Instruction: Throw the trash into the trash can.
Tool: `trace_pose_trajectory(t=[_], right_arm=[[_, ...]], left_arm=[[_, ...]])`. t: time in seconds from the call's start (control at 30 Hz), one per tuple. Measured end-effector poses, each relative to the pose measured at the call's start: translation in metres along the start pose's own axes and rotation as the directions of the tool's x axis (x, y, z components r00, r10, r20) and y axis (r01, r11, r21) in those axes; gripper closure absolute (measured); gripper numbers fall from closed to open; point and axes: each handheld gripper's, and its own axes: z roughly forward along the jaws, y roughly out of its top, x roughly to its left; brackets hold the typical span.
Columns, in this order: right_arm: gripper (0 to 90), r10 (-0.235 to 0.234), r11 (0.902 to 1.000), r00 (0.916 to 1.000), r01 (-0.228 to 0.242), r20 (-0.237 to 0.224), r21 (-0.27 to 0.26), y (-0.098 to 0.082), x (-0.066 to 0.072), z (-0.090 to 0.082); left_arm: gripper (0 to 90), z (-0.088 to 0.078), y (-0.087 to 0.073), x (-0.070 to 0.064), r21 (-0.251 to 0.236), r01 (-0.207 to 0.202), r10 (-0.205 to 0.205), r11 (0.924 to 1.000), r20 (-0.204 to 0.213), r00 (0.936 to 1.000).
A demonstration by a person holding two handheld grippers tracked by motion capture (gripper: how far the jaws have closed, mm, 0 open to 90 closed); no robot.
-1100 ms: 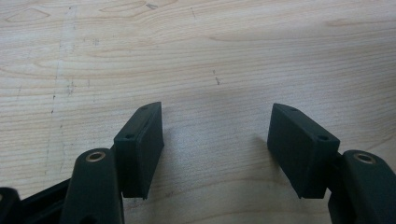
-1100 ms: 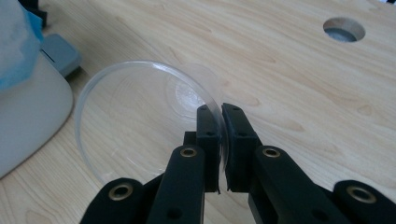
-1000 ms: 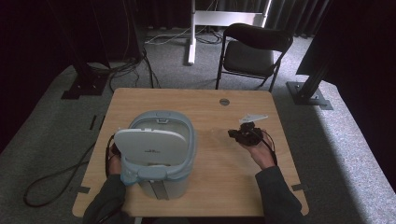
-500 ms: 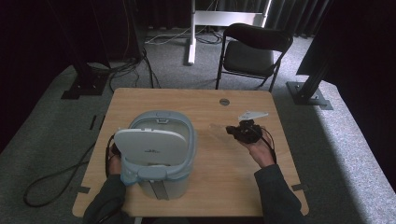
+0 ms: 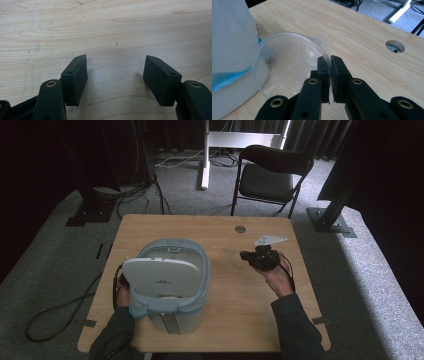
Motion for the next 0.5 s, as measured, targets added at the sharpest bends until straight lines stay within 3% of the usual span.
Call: trace_pose_trajectory(t=[0.5], right_arm=[[85.9,-0.016,0.9996,0.9999,0.016,0.002,-0.024,0.0100,0.0039,-0.0088]], left_arm=[[36.2,0.0000,0.0000,0.0000,0.000,0.000,0.000,1.0000,0.000,1.0000]])
